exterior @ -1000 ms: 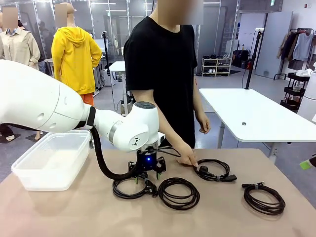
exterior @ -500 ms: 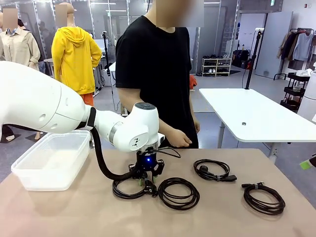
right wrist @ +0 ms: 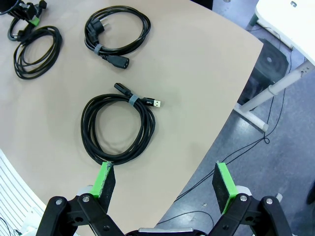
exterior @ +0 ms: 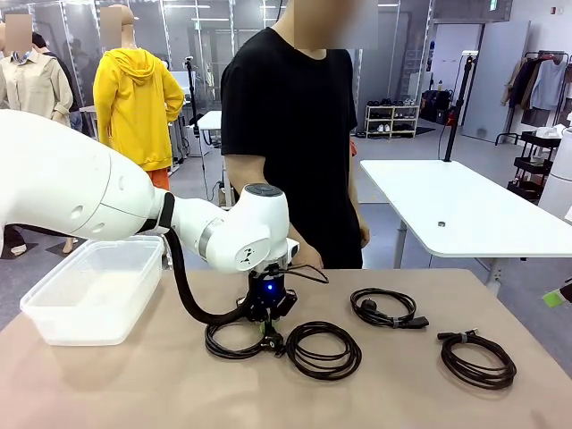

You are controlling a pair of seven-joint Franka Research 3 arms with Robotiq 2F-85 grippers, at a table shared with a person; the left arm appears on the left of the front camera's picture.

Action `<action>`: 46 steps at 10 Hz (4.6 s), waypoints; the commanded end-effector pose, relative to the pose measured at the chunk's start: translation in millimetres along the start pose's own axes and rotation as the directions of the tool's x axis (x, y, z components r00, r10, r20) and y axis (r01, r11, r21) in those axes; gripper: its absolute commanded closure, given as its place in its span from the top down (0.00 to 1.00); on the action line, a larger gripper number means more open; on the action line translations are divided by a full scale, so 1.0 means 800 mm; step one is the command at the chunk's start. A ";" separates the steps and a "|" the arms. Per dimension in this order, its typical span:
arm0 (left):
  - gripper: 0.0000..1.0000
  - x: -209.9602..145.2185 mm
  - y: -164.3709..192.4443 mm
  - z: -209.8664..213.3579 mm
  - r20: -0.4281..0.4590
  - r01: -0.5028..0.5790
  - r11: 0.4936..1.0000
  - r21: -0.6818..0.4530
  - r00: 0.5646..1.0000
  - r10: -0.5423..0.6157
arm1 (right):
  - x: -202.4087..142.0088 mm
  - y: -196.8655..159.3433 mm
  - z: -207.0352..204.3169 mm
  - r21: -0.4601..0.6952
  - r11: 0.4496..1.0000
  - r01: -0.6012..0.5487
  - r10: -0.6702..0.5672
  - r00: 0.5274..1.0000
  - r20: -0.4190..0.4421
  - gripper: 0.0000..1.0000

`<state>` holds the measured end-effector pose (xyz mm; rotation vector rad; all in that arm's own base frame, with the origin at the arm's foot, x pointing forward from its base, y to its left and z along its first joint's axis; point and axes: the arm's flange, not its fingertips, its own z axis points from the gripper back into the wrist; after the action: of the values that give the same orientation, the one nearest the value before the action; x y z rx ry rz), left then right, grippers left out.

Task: Organize and store the cables.
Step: Place the Power Cable into the Organizing box.

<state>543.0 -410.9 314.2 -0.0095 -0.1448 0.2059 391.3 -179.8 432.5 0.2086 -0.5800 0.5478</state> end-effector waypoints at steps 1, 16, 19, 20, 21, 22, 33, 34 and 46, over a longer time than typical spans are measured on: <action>0.00 0.002 0.001 0.033 0.028 0.006 1.000 0.011 1.000 -0.006 | 0.000 -0.001 0.001 0.000 1.000 0.005 -0.005 1.000 0.002 1.00; 0.18 -0.012 0.052 0.242 0.147 0.287 0.951 0.115 0.942 -0.302 | 0.000 -0.001 0.001 0.000 1.000 0.005 -0.005 1.000 0.002 1.00; 0.18 0.038 0.190 0.297 0.185 0.308 0.944 0.121 0.927 -0.326 | 0.000 -0.001 0.001 0.000 1.000 0.005 -0.005 1.000 0.002 1.00; 0.18 0.048 0.231 0.305 0.222 0.316 0.941 0.122 0.915 -0.336 | 0.000 -0.001 0.001 0.000 1.000 0.005 -0.005 1.000 0.002 1.00; 0.18 0.059 0.267 0.306 0.261 0.335 0.933 0.129 0.897 -0.358 | 0.000 -0.001 0.001 0.000 1.000 0.005 -0.005 1.000 0.002 1.00; 0.18 0.071 0.302 0.305 0.287 0.316 0.937 0.147 0.893 -0.347 | 0.000 -0.001 0.001 0.000 1.000 0.005 -0.005 1.000 0.002 1.00; 0.18 0.164 0.390 0.116 0.130 0.120 0.984 0.130 0.982 -0.137 | 0.000 -0.001 0.001 0.000 1.000 0.005 -0.005 1.000 0.002 1.00; 0.18 0.162 0.391 0.107 0.115 0.118 0.985 0.125 0.985 -0.132 | 0.000 -0.001 0.001 0.000 1.000 0.005 -0.005 1.000 0.002 1.00; 1.00 0.149 0.400 0.122 0.100 0.104 0.990 0.094 0.989 -0.113 | 0.000 -0.001 0.001 0.000 1.000 0.005 -0.005 1.000 0.002 1.00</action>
<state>585.3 -72.4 413.1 0.1213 -0.2631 0.0967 391.3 -180.1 432.5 0.2085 -0.5800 0.5472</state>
